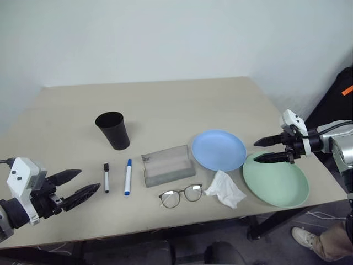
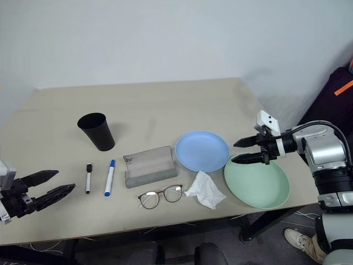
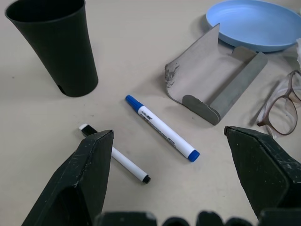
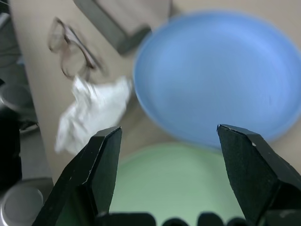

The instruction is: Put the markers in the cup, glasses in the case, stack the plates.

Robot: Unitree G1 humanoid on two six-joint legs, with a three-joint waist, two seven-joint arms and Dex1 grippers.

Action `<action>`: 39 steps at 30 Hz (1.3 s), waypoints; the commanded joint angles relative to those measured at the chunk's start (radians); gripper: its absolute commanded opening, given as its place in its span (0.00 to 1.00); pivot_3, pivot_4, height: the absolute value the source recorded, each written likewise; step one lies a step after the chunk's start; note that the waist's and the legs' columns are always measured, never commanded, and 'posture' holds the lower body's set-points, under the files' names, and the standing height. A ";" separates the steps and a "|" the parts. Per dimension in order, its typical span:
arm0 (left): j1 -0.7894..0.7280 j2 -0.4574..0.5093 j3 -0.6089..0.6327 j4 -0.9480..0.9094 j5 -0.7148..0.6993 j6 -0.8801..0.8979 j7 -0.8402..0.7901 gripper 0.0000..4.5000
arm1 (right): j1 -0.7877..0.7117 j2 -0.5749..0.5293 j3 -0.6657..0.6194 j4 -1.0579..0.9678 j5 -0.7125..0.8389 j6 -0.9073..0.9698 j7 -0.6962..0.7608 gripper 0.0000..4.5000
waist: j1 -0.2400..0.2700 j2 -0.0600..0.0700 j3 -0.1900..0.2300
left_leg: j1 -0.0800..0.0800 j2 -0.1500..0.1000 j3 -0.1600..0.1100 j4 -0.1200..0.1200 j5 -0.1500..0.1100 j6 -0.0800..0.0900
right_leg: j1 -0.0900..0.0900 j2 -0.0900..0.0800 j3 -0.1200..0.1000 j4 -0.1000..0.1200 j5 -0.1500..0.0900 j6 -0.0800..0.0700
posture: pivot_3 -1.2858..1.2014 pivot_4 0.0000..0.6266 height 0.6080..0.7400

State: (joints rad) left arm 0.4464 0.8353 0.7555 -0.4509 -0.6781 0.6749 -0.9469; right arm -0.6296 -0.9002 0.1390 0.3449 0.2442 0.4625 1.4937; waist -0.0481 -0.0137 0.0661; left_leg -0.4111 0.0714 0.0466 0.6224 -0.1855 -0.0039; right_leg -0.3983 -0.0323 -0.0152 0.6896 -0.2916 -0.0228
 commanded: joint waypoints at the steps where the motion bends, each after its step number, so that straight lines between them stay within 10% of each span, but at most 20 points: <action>1: -0.021 -0.006 -0.010 -0.011 0.011 -0.025 0.020 0.89 | 0.013 -0.054 -0.063 0.019 -0.015 0.019 -0.063 0.78 | 0.000 0.000 0.000 | 0.000 0.000 0.000 0.000 0.000 0.000 | 0.000 0.000 0.000 0.000 0.000 0.000 | 0.52 0.00 1.00; 26: 0.036 -0.030 0.014 -0.026 0.001 -0.039 0.019 0.89 | 0.075 -0.061 -0.132 0.464 -0.108 -0.058 -0.252 0.78 | -0.001 0.001 0.000 | 0.000 -0.001 -0.001 0.006 -0.001 0.001 | 0.002 0.000 0.000 0.002 0.001 0.001 | 0.52 0.00 1.00; 39: 0.059 -0.040 0.029 -0.034 -0.003 -0.041 0.024 0.89 | 0.030 -0.029 -0.127 0.492 -0.128 -0.043 -0.243 0.00 | -0.002 0.002 -0.001 | 0.001 -0.001 -0.001 0.006 -0.001 0.002 | 0.003 0.000 0.000 0.002 0.001 0.001 | 0.52 0.00 1.00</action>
State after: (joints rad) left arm 0.5063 0.7946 0.7541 -0.4636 -0.6770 0.6497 -0.9243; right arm -0.5820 -0.9241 0.0185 0.8493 0.1185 0.4198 1.2473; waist -0.0500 -0.0117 0.0653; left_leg -0.4103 0.0705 0.0453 0.6287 -0.1862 -0.0023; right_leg -0.3953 -0.0322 -0.0153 0.6920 -0.2908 -0.0214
